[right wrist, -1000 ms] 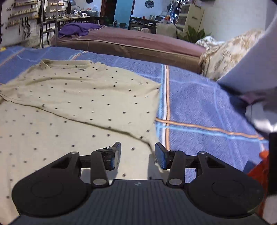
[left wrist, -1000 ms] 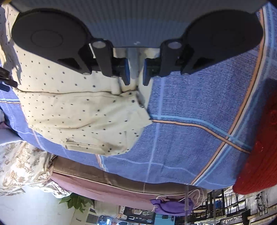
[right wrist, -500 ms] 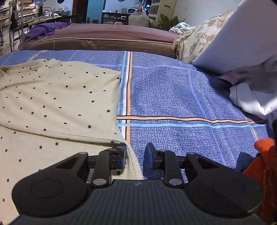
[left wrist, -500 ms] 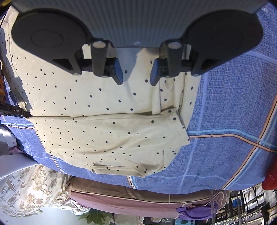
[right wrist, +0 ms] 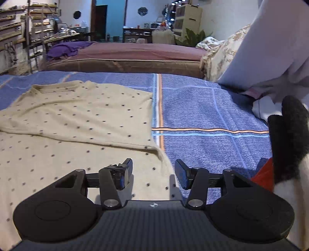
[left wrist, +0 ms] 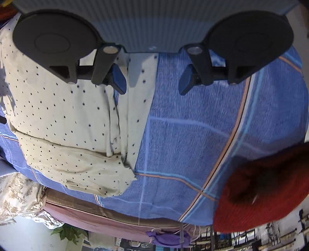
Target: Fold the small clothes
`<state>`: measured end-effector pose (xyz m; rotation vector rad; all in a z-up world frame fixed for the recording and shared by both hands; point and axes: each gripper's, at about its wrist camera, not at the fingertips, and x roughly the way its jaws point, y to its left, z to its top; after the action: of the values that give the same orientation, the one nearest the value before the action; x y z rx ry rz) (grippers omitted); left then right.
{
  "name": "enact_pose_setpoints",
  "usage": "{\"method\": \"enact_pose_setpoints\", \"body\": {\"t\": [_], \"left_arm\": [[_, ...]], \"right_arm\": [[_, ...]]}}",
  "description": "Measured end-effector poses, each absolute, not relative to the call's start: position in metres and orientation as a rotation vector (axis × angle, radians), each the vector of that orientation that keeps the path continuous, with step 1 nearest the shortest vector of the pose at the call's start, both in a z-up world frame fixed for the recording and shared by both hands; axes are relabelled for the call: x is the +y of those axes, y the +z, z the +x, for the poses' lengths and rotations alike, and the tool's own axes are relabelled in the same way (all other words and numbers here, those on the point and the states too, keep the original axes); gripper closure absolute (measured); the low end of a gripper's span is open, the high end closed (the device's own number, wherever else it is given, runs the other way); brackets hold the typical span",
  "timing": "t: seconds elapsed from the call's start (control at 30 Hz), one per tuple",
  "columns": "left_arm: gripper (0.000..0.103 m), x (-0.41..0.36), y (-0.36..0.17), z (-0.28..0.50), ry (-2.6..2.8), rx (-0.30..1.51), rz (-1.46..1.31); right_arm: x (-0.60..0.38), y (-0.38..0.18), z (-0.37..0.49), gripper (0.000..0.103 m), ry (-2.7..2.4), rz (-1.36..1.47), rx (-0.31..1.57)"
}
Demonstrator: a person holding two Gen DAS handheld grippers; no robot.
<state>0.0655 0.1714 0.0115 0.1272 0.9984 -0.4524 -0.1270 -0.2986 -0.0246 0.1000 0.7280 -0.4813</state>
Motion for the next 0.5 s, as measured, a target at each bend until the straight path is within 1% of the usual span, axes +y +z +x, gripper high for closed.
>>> {"method": "enact_pose_setpoints", "body": {"t": [0.03, 0.07, 0.1, 0.17, 0.23, 0.27, 0.3, 0.33, 0.4, 0.5], "left_arm": [[0.046, 0.175, 0.011, 0.061, -0.462, 1.01, 0.11], [0.047, 0.178, 0.01, 0.054, -0.474, 1.021, 0.102], [0.048, 0.178, 0.009, 0.049, -0.48, 1.031, 0.108], [0.048, 0.179, 0.005, 0.038, -0.49, 1.054, 0.129], [0.049, 0.179, -0.003, 0.03, -0.491, 1.092, 0.129], [0.052, 0.179, -0.008, 0.028, -0.492, 1.11, 0.13], [0.065, 0.179, -0.014, 0.025, -0.492, 1.124, 0.132], [0.074, 0.179, -0.019, 0.022, -0.497, 1.131, 0.133], [0.098, 0.181, -0.024, 0.02, -0.514, 1.113, 0.1], [0.1, 0.195, -0.018, 0.03, -0.459, 1.068, 0.017]], "right_arm": [[-0.29, -0.02, -0.13, 0.017, -0.44, 0.103, 0.725], [-0.28, -0.016, -0.132, 0.013, -0.391, 0.106, 0.725], [-0.271, -0.012, -0.133, 0.011, -0.343, 0.111, 0.726], [-0.253, -0.007, -0.134, 0.01, -0.264, 0.131, 0.728], [-0.237, -0.007, -0.132, 0.006, -0.202, 0.138, 0.745], [-0.23, -0.007, -0.132, 0.006, -0.186, 0.137, 0.749], [-0.222, -0.009, -0.132, 0.005, -0.161, 0.133, 0.756], [-0.216, -0.01, -0.132, 0.005, -0.143, 0.129, 0.765], [-0.206, -0.014, -0.132, 0.003, -0.119, 0.126, 0.788], [-0.199, -0.02, -0.136, 0.003, -0.1, 0.126, 0.817]]}}
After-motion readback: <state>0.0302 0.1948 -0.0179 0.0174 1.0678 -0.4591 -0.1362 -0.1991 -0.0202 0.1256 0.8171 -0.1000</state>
